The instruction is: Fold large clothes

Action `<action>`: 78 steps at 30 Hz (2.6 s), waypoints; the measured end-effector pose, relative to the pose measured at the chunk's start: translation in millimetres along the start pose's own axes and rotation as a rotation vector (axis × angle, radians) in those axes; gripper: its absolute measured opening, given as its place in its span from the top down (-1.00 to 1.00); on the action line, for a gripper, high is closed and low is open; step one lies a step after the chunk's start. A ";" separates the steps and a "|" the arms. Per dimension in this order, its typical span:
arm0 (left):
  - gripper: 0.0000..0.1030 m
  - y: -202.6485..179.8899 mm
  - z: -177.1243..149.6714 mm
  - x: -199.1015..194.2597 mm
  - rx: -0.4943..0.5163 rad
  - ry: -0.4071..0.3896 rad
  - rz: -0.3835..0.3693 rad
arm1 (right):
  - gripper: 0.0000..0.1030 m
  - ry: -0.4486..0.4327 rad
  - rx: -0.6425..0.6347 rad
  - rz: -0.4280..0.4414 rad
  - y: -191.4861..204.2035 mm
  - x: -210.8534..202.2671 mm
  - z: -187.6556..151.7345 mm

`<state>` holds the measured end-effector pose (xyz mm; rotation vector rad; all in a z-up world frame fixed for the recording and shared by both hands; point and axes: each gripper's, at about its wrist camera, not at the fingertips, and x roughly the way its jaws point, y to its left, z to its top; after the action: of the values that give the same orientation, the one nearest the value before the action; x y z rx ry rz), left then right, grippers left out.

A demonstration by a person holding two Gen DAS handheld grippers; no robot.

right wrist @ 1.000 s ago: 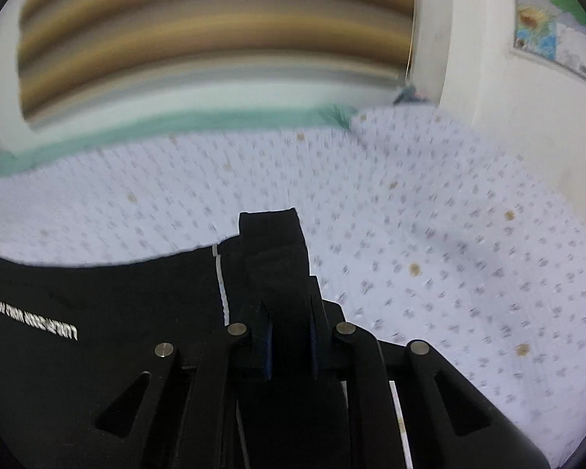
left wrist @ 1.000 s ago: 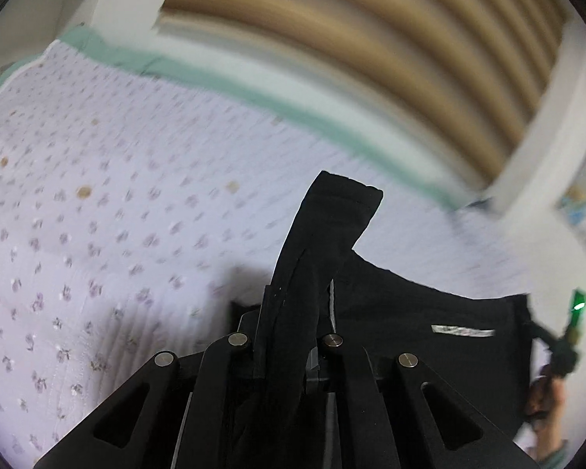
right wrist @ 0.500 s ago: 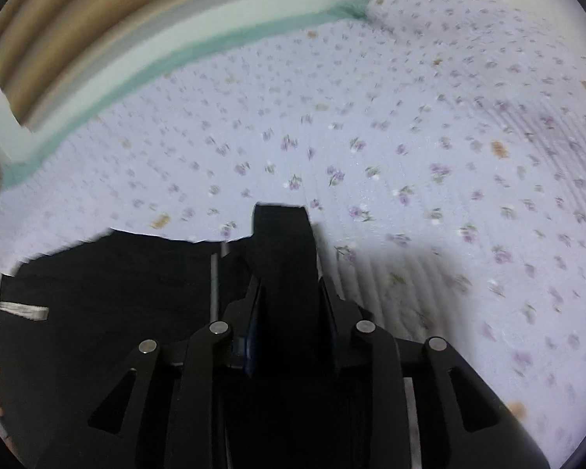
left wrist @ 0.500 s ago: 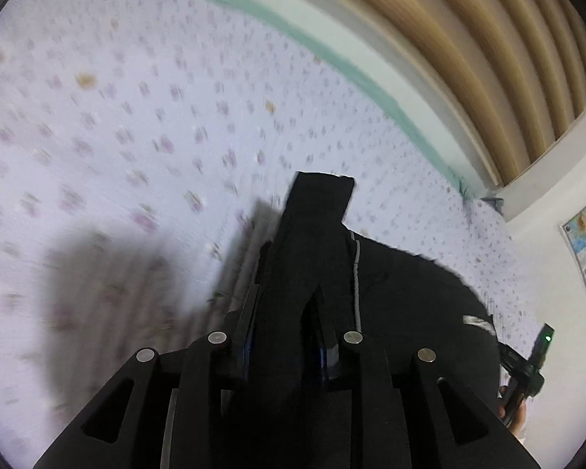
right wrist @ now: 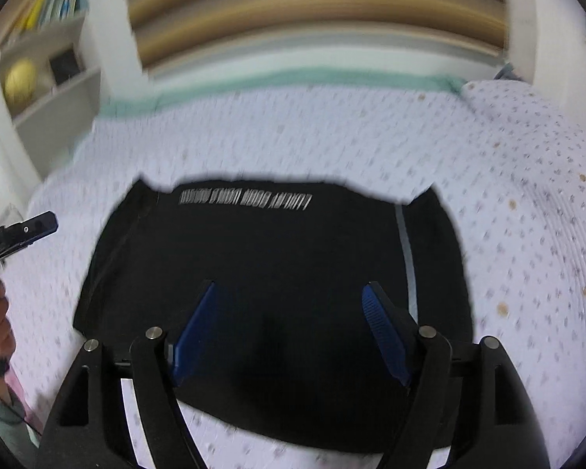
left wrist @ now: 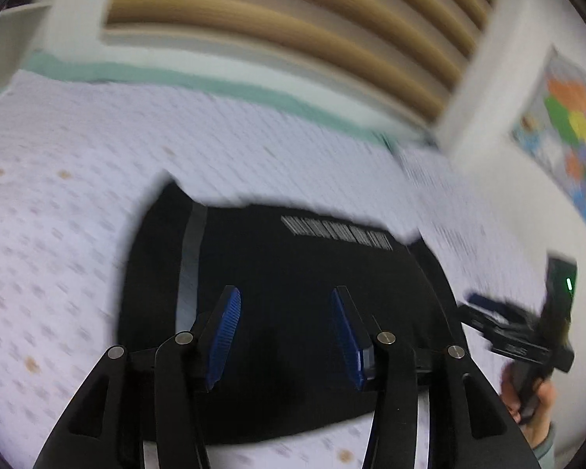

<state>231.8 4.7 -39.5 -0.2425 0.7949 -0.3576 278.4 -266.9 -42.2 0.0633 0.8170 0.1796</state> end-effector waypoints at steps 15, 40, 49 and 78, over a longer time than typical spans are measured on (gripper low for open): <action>0.03 -11.8 -47.3 109.1 0.073 0.237 0.124 | -0.51 0.253 -0.044 -0.089 13.8 100.5 -59.1; -0.02 5.9 42.1 151.0 0.025 0.216 0.071 | -0.55 0.206 0.074 -0.055 -42.1 142.4 14.1; -0.02 32.3 -21.8 43.4 -0.183 0.175 0.108 | -0.56 0.238 -0.071 -0.107 -13.0 35.2 -45.9; 0.04 100.9 -41.5 -51.0 -0.128 -0.023 0.112 | -0.71 0.031 0.022 -0.088 -56.0 -30.3 -96.7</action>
<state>190.9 114.1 -69.1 -0.3197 0.8062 -0.1987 195.1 -328.7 -93.6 0.0449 0.8508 0.0890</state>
